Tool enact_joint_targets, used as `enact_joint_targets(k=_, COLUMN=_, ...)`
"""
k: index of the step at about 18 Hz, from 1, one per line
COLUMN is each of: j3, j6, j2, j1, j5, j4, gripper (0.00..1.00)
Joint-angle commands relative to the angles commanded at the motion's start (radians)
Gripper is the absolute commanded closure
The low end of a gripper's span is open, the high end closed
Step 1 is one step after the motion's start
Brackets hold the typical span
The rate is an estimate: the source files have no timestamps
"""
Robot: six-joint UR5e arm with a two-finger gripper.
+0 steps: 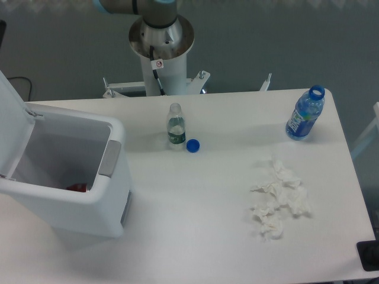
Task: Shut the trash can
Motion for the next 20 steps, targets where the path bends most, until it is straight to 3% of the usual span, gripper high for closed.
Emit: enact_joint_targets(k=20, j3=-0.041, j6=0.008, j2=0.021, j1=-0.005, j5=0.012, j4=-0.006, gripper=0.00)
